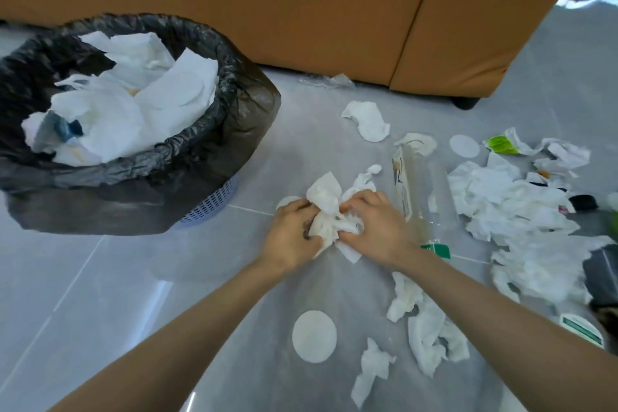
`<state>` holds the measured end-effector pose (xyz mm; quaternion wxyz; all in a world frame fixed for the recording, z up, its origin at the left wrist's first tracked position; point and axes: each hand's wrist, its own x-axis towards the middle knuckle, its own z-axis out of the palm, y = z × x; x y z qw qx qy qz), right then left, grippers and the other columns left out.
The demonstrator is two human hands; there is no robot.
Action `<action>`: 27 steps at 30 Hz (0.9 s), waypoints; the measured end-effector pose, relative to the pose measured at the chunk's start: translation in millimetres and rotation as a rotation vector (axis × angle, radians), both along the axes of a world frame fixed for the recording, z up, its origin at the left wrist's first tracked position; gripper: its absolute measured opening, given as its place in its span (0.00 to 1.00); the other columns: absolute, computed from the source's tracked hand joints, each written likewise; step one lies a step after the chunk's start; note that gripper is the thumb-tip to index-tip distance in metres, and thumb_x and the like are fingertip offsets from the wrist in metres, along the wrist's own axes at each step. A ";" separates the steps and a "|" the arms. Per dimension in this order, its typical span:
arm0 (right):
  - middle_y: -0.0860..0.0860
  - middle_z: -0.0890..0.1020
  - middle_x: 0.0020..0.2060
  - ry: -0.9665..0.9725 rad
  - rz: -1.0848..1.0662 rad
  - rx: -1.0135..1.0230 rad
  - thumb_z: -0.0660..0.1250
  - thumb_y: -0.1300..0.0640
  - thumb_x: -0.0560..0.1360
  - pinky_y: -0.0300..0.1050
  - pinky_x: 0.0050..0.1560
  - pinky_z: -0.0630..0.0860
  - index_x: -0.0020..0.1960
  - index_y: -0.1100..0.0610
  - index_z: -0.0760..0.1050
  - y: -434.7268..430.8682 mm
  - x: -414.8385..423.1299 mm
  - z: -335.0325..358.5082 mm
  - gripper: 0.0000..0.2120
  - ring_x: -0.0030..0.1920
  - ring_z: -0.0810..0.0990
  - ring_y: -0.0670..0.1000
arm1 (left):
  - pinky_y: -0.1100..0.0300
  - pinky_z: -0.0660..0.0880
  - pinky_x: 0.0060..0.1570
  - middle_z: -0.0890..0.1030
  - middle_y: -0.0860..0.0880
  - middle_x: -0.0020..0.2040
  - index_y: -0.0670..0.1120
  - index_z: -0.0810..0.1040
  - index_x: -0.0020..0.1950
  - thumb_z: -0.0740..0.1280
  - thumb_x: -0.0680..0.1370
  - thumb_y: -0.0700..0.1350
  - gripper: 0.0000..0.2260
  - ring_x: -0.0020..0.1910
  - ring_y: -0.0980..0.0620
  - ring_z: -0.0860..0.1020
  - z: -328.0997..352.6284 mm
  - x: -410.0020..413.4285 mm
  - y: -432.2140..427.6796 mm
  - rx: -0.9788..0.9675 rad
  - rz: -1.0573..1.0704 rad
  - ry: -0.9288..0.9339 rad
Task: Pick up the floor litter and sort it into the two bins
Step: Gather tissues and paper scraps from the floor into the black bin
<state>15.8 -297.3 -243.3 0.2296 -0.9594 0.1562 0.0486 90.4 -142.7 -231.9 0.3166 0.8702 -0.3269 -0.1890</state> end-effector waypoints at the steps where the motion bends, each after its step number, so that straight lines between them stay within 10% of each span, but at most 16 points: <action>1: 0.47 0.73 0.59 0.018 0.015 0.010 0.69 0.47 0.71 0.37 0.58 0.64 0.61 0.50 0.75 0.1 -5.9 2.6 0.20 0.62 0.67 0.49 | 0.80 0.61 0.45 0.81 0.43 0.52 0.40 0.81 0.54 0.69 0.67 0.41 0.16 0.51 0.48 0.77 -1.3 -6.2 2.1 -0.013 0.003 0.014; 6: 0.45 0.75 0.47 0.163 0.128 -0.045 0.66 0.44 0.70 0.44 0.48 0.69 0.47 0.49 0.74 -0.2 -30.6 30.3 0.11 0.54 0.72 0.49 | 0.71 0.68 0.41 0.79 0.50 0.48 0.42 0.78 0.53 0.72 0.68 0.39 0.15 0.38 0.58 0.75 1.2 -19.8 11.6 -0.040 0.120 0.163; 11: 0.42 0.77 0.41 -0.072 0.005 -0.040 0.63 0.45 0.68 0.45 0.44 0.73 0.41 0.47 0.72 -0.5 -19.2 55.5 0.06 0.48 0.74 0.47 | 0.61 0.71 0.48 0.75 0.48 0.51 0.45 0.71 0.59 0.67 0.72 0.40 0.16 0.48 0.49 0.76 18.7 -2.1 4.6 -0.039 0.221 0.136; 16: 0.50 0.75 0.56 -0.225 -0.166 -0.044 0.61 0.58 0.74 0.46 0.50 0.70 0.57 0.54 0.72 -19.0 24.2 53.6 0.12 0.59 0.69 0.50 | 0.55 0.70 0.59 0.73 0.47 0.61 0.45 0.69 0.65 0.60 0.76 0.38 0.16 0.59 0.47 0.72 28.9 26.4 -11.9 -0.057 0.188 0.027; 27: 0.54 0.46 0.77 0.129 -0.209 -0.101 0.61 0.55 0.76 0.50 0.75 0.51 0.77 0.53 0.50 -80.2 125.2 7.1 0.33 0.76 0.46 0.55 | 0.58 0.62 0.67 0.67 0.50 0.71 0.48 0.65 0.72 0.59 0.80 0.47 0.19 0.70 0.48 0.63 -8.7 67.0 -45.8 0.052 0.137 -0.082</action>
